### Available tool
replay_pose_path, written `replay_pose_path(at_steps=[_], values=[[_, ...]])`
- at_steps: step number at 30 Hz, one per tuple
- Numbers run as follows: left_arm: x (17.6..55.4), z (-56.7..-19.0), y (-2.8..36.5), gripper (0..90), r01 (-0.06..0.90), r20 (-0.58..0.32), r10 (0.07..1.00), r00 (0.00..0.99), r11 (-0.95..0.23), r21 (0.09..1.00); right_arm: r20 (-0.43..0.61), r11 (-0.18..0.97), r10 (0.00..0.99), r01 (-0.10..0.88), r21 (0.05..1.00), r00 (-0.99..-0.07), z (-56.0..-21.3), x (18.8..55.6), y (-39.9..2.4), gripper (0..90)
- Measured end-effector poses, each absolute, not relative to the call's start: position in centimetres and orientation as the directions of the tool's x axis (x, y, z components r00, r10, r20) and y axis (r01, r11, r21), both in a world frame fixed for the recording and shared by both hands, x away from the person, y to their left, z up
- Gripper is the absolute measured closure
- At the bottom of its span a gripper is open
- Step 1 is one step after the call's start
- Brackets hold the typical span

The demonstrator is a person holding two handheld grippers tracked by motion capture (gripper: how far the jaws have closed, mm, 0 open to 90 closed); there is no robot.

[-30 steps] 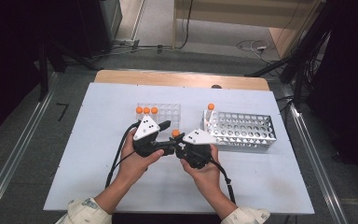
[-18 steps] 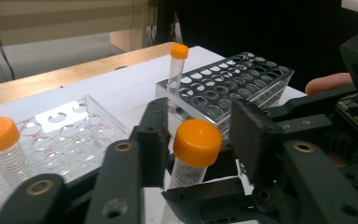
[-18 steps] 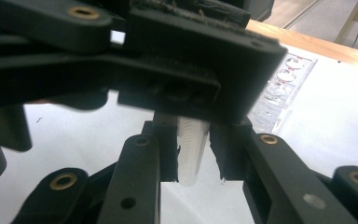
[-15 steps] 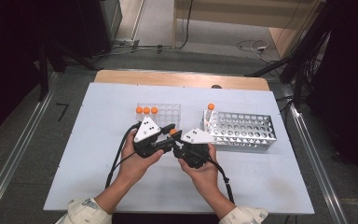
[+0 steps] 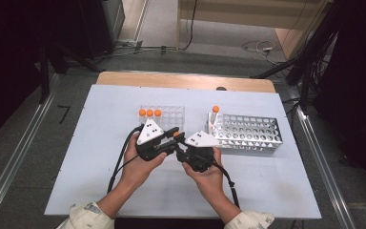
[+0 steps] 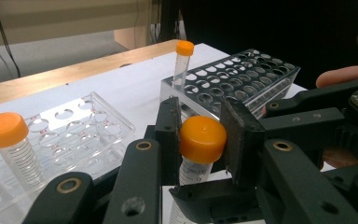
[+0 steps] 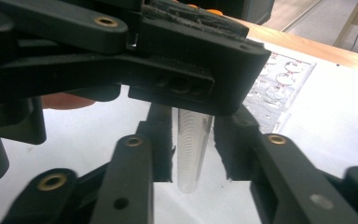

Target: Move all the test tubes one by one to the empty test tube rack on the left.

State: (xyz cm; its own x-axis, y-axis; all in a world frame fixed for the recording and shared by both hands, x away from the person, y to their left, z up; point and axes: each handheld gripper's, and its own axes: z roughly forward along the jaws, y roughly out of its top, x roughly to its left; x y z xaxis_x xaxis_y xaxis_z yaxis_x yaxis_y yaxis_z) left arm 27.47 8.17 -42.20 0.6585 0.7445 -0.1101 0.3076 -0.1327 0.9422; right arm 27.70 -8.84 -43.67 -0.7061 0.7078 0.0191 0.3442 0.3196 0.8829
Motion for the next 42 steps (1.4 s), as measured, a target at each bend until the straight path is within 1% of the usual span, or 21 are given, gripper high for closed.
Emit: replay_pose_path(at_steps=[5, 6, 9, 19, 24, 31, 34, 42], values=[[27.6, -42.2, 8.5, 70.8, 0.312, -0.115, 0.752, 0.649, -0.124, 0.942, 0.042, 0.316, 0.705, 0.366, 0.875, -0.708, -43.9, 27.9, -8.8, 40.0], [27.7, -42.1, 8.6, 70.8, 0.311, -0.114, 0.754, 0.646, -0.123, 0.942, 0.047, 0.314, 0.701, 0.369, 0.875, -0.711, -44.0, 28.0, -8.8, 36.9], [27.8, -42.2, 8.8, 70.8, 0.316, -0.117, 0.76, 0.639, -0.121, 0.941, 0.043, 0.319, 0.699, 0.365, 0.875, -0.714, -44.1, 27.9, -9.0, 31.7], [28.4, -41.5, 9.6, 70.9, 0.322, -0.135, 0.775, 0.618, -0.092, 0.942, 0.033, 0.296, 0.733, 0.362, 0.884, -0.68, -44.1, 27.9, -11.4, 22.3], [28.8, -41.0, 10.0, 70.9, 0.319, -0.138, 0.781, 0.609, -0.082, 0.944, 0.049, 0.276, 0.741, 0.369, 0.887, -0.67, -44.1, 27.8, -12.6, 20.4], [29.8, -40.3, 10.8, 70.9, 0.314, -0.148, 0.8, 0.582, -0.053, 0.948, 0.058, 0.272, 0.742, 0.378, 0.885, -0.668, -44.4, 27.5, -14.0, 15.4], [30.4, -39.8, 10.8, 70.9, 0.31, -0.13, 0.808, 0.574, -0.068, 0.948, 0.062, 0.269, 0.739, 0.378, 0.886, -0.671, -44.5, 27.4, -14.3, 15.3], [32.1, -39.3, 11.0, 70.9, 0.304, -0.124, 0.83, 0.544, -0.057, 0.951, 0.067, 0.271, 0.735, 0.383, 0.883, -0.674, -44.8, 27.3, -14.6, 15.6]])
